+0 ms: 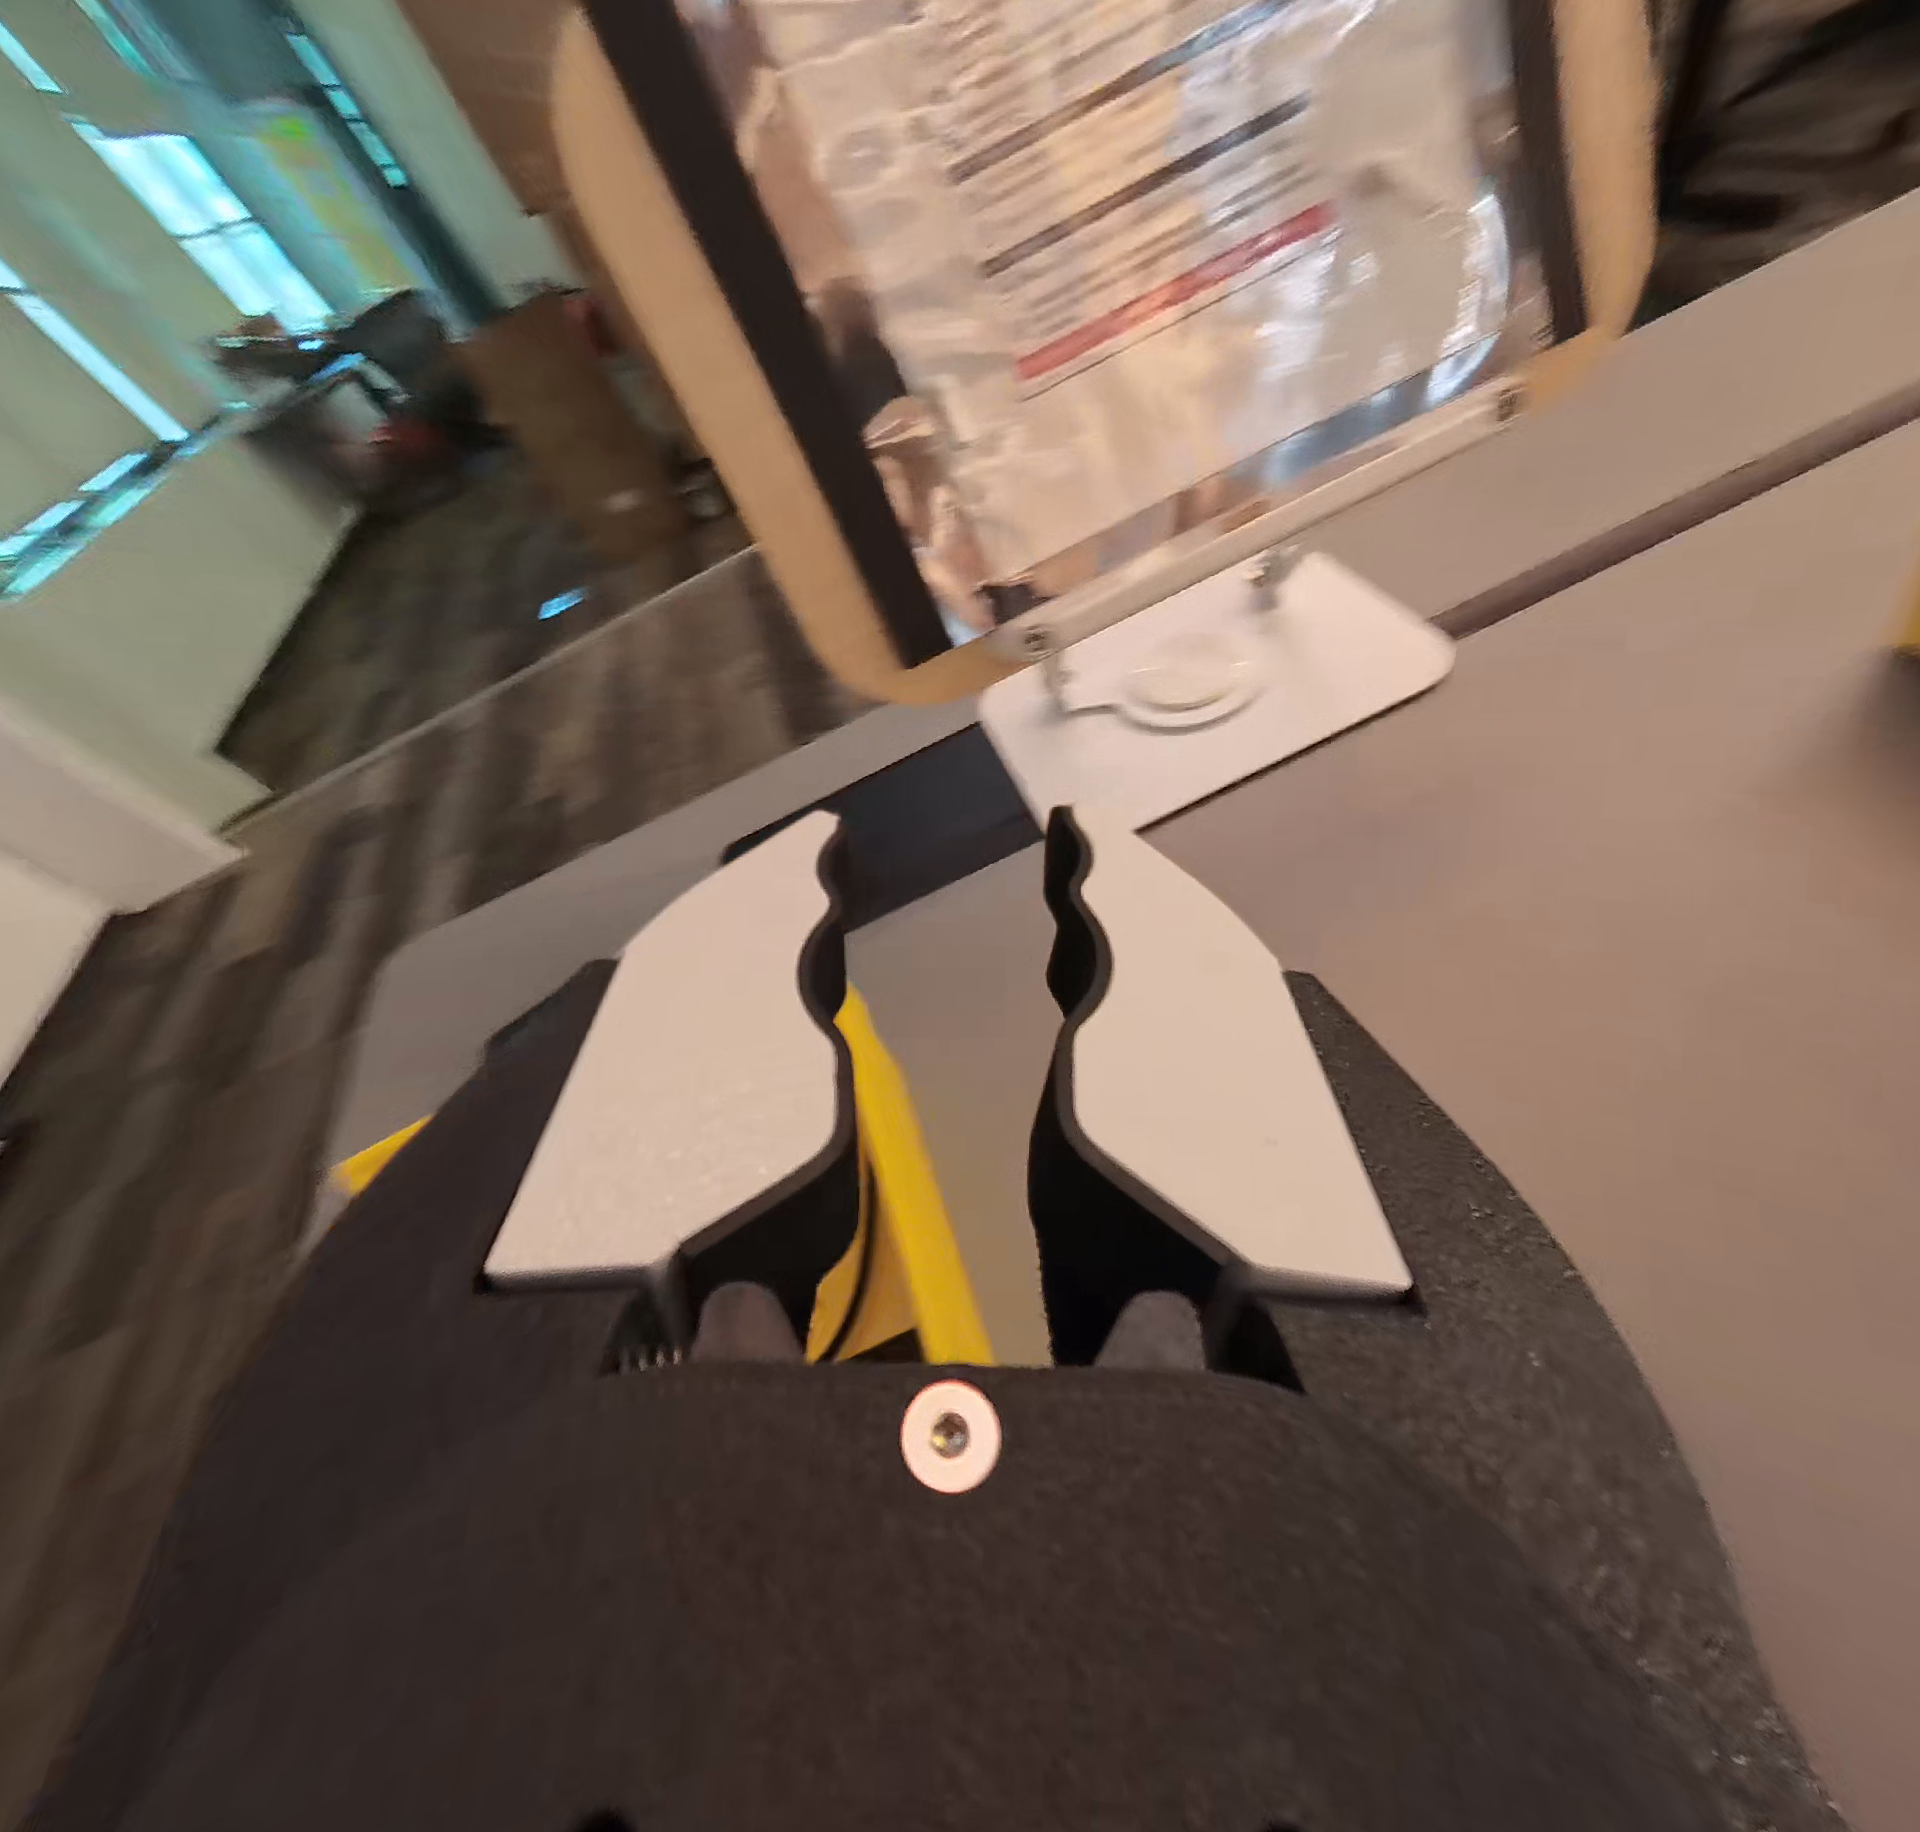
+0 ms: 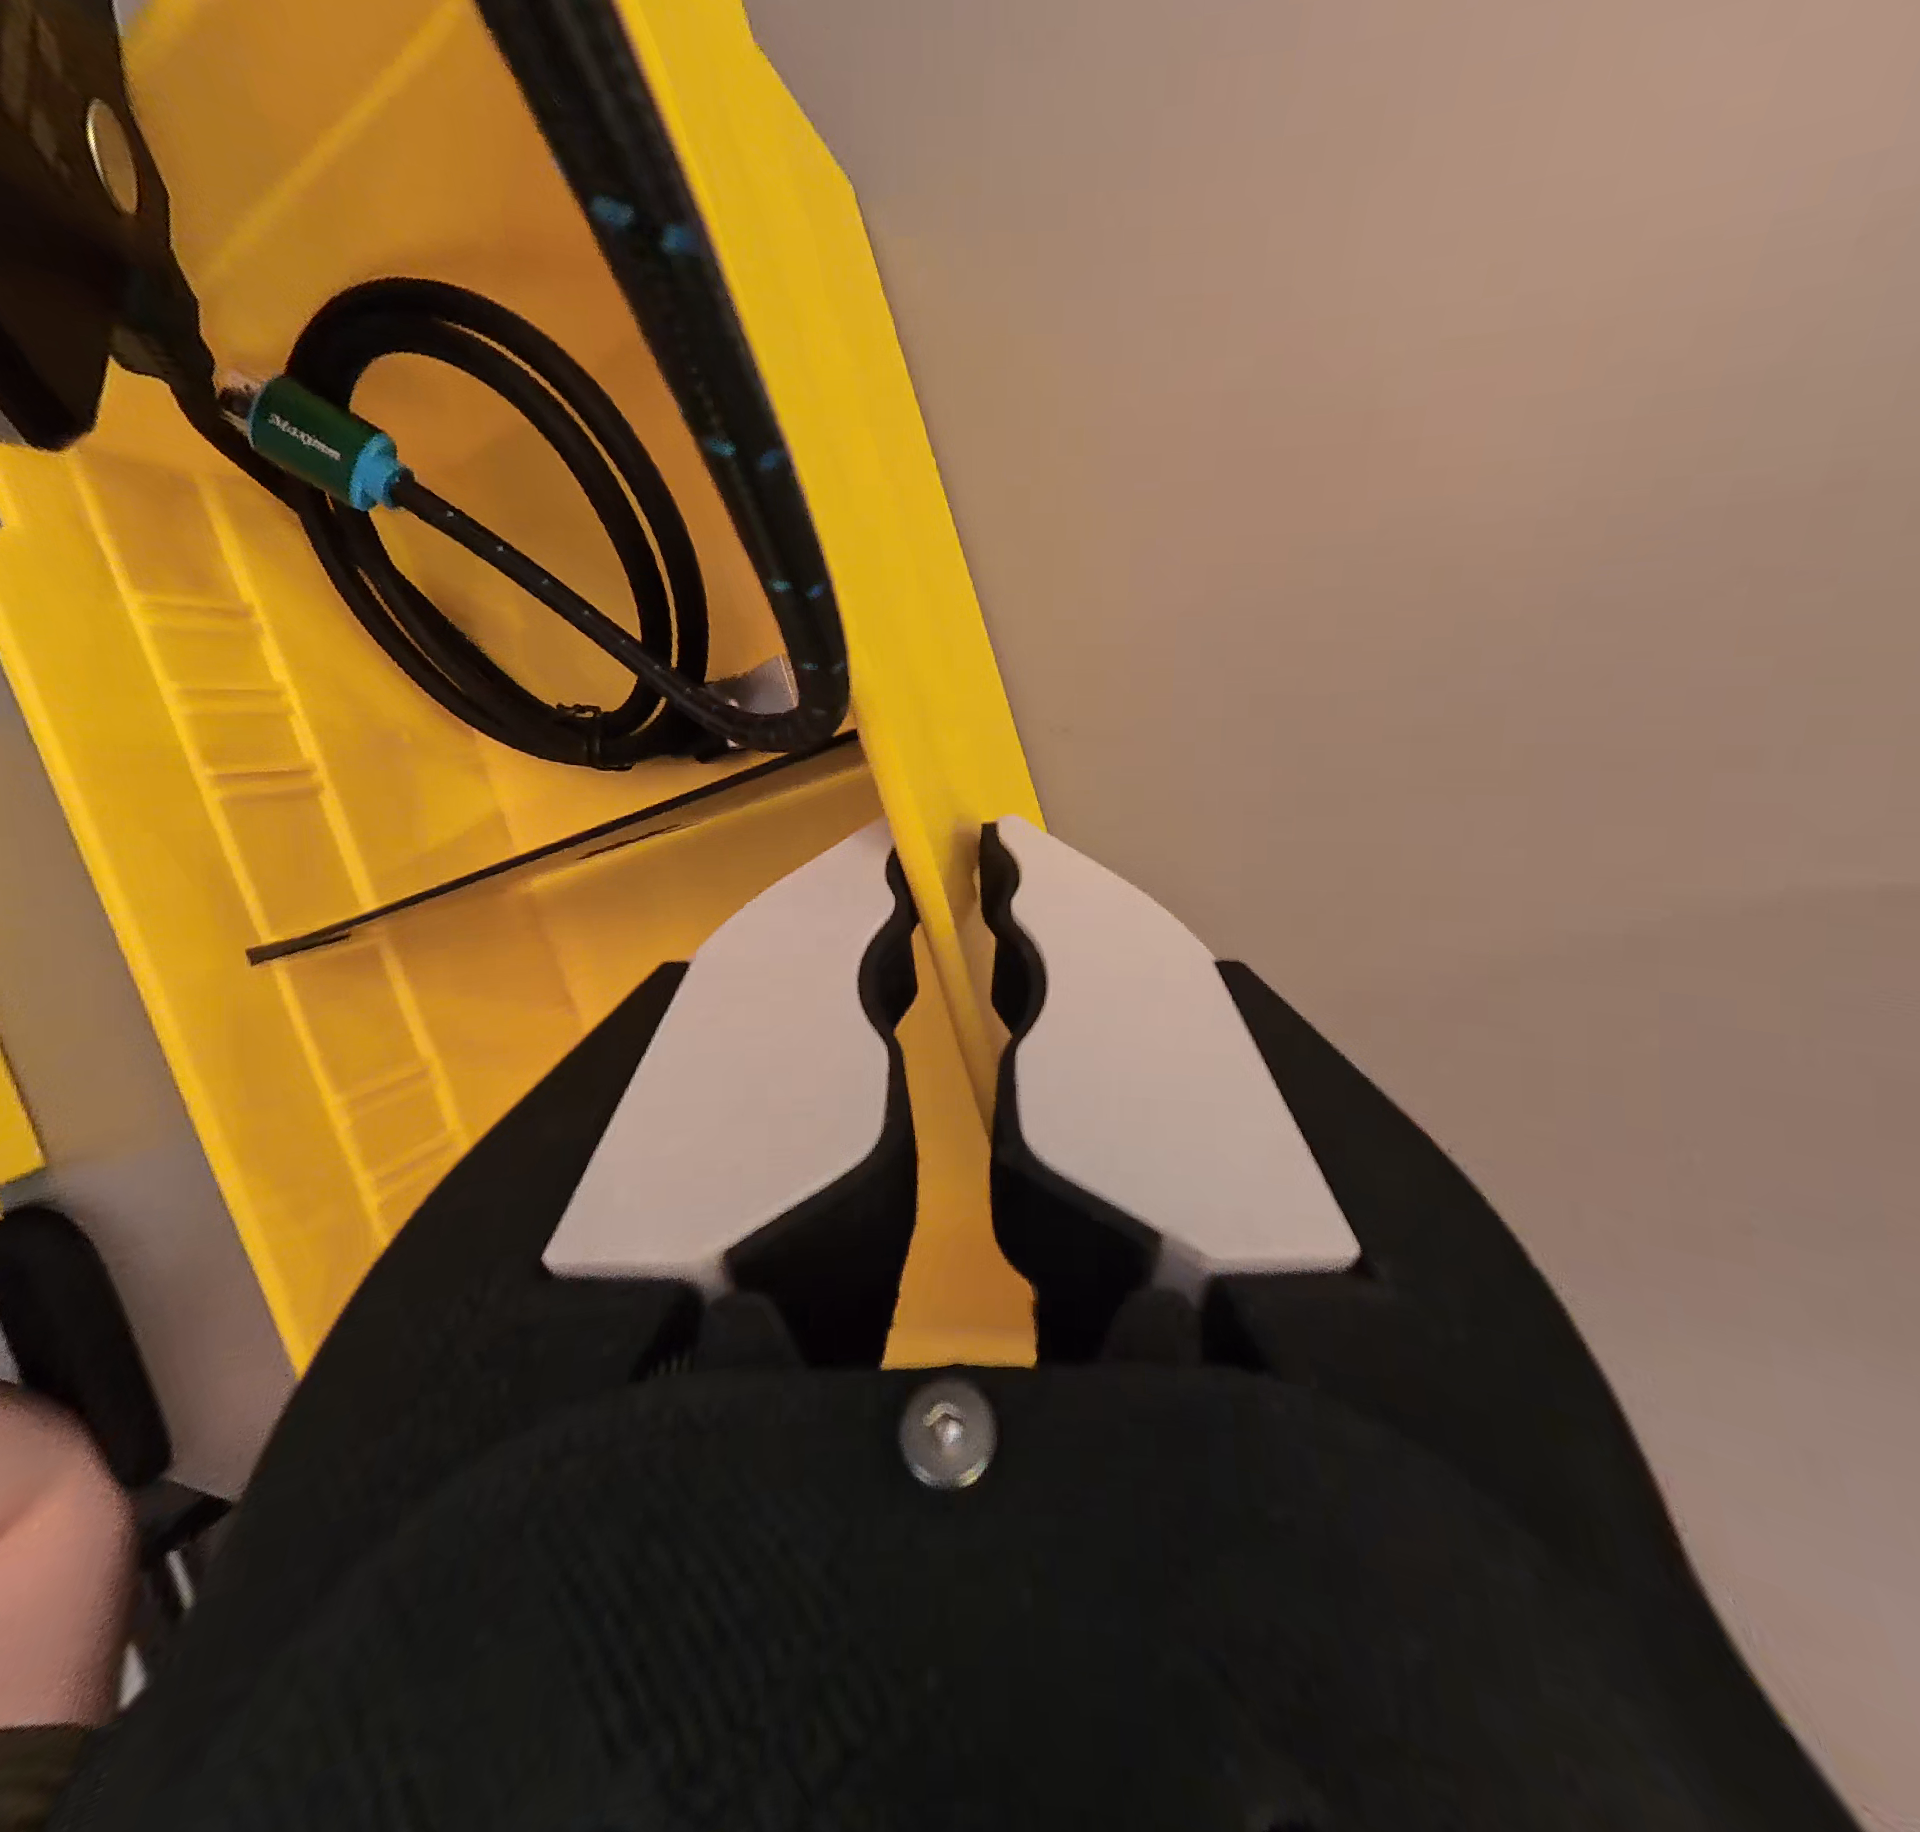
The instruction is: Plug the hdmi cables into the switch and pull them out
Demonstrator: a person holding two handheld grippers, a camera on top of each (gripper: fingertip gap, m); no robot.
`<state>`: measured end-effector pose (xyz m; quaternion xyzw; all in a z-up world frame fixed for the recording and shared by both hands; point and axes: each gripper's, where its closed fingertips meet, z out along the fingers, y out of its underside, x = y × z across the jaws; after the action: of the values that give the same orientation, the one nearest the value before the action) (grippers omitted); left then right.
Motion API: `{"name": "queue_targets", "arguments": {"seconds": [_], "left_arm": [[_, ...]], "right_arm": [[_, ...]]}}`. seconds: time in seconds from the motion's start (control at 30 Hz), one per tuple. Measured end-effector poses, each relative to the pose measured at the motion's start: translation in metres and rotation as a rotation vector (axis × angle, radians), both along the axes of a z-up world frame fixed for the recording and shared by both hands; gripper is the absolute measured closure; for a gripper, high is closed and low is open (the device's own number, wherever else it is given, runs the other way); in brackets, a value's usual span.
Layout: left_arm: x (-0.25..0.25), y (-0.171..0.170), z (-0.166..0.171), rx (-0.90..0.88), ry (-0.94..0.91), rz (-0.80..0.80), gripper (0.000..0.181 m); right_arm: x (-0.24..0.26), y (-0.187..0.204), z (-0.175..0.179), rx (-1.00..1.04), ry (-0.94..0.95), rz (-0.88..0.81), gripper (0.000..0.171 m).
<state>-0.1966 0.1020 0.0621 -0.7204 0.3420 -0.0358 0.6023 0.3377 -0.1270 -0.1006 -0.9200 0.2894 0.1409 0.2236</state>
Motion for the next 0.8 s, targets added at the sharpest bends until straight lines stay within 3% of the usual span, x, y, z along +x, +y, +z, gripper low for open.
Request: {"name": "queue_targets", "arguments": {"seconds": [0.37, 0.8], "left_arm": [[-0.002, -0.001, 0.001, -0.005, 0.023, 0.009, 0.145], [0.012, -0.014, -0.002, -0.058, 0.011, -0.078, 0.145]], "right_arm": [[-0.018, -0.023, -0.001, -0.104, 0.043, -0.002, 0.162], [0.004, 0.019, -0.002, 0.036, 0.035, -0.134, 0.159]]}}
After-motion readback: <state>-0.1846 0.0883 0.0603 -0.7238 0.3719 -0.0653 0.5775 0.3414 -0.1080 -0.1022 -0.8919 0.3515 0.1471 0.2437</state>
